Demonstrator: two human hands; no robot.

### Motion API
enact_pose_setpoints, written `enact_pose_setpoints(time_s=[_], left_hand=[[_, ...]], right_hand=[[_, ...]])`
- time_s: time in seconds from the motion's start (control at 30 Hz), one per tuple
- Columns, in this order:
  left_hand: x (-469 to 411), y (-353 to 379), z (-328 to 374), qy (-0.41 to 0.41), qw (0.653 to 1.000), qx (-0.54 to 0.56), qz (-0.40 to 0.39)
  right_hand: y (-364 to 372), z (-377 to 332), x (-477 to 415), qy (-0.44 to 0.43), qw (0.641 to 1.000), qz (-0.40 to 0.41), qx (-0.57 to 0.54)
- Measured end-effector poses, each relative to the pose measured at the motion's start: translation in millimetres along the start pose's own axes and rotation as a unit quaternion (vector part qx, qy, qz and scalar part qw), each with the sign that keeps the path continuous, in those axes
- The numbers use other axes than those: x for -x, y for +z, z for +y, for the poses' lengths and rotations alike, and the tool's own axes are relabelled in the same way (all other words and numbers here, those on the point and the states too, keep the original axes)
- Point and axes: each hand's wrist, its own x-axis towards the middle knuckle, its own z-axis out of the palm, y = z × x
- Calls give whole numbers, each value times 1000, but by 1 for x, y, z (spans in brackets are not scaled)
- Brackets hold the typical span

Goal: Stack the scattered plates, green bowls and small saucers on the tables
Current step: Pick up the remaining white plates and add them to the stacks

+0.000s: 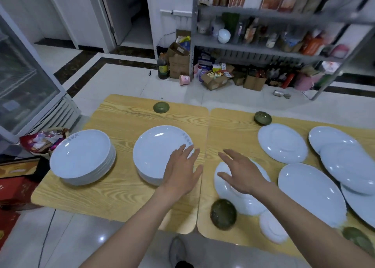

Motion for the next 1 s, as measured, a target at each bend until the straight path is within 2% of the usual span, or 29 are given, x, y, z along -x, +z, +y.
enact_pose_setpoints(time_s=[0.1, 0.23, 0.57, 0.77, 1.0], left_hand=[[-2, 1, 54, 52, 997, -60, -14], [1, 11, 129, 99, 992, -81, 2], [30, 51, 302, 182, 979, -82, 35], [30, 73, 363, 213, 970, -105, 51], [-13, 104, 412, 232, 967, -97, 39]], right_hand=[[-20, 42, 48, 44, 997, 36, 45], [-33, 101, 118, 109, 989, 68, 77], [-37, 217, 276, 199, 973, 107, 48], [-39, 264, 321, 228, 967, 103, 41], [-42, 329, 318, 240, 965, 90, 58]])
